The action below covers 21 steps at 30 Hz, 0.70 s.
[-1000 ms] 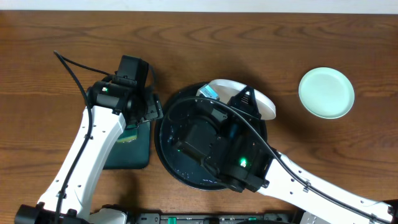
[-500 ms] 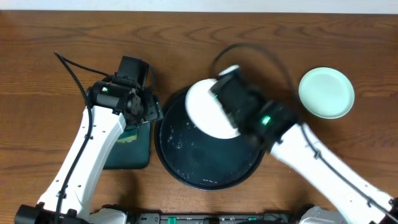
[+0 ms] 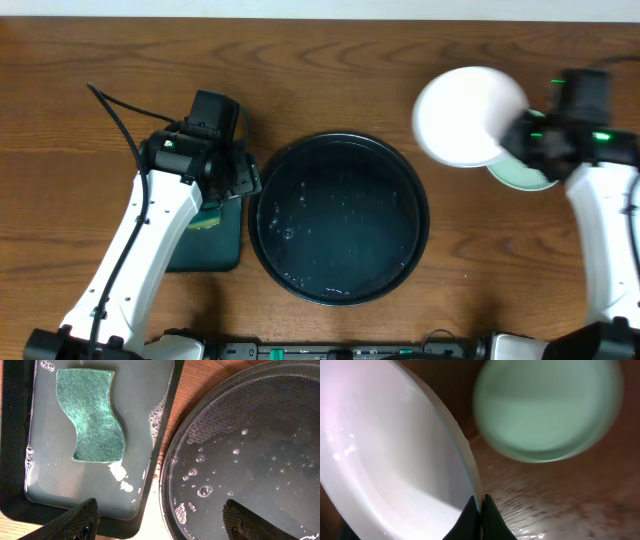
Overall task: Clean dirty plates on tray and stack at the side
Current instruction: 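Carry the white plate right and set it on the mint stack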
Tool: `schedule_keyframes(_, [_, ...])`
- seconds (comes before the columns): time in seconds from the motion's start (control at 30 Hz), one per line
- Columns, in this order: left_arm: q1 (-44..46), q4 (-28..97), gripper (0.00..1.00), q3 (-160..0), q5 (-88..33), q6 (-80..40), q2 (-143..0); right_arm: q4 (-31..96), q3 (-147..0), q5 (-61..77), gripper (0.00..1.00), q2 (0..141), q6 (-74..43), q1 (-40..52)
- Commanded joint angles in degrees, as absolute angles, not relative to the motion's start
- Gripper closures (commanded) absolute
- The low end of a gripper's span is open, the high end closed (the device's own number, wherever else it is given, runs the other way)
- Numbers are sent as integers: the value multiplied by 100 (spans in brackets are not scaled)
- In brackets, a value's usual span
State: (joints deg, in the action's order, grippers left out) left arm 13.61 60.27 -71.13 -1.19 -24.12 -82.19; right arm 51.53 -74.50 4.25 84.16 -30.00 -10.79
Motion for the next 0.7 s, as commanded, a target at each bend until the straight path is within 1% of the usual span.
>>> schedule_keyframes(0.0, [1374, 6058, 20, -7142, -86, -2359, -8232, 5162, -7328, 757, 99, 8532, -3280, -1951])
schedule_keyframes(0.1, [1374, 6058, 20, -7142, -86, -2359, -8232, 5159, -7164, 762, 99, 8777, -3277, -2582])
schedule_keyframes(0.23, [1374, 6058, 20, -7142, -86, -2359, -8232, 5159, -7122, 775, 99, 9118, -3271, -2980])
schedule_keyframes(0.33, [1374, 6058, 20, -7142, -86, -2359, -8232, 5118, -7122, 803, 99, 9284, -3218, -3055])
schedule_keyframes(0.5, [1374, 6058, 20, -7142, -84, -2359, -8232, 4659, -7122, 801, 99, 9452, -3221, -3044])
schedule_keyframes(0.67, [1374, 6062, 20, -7142, -86, -2359, -8232, 4410, -7122, 803, 99, 9734, -3454, -3083])
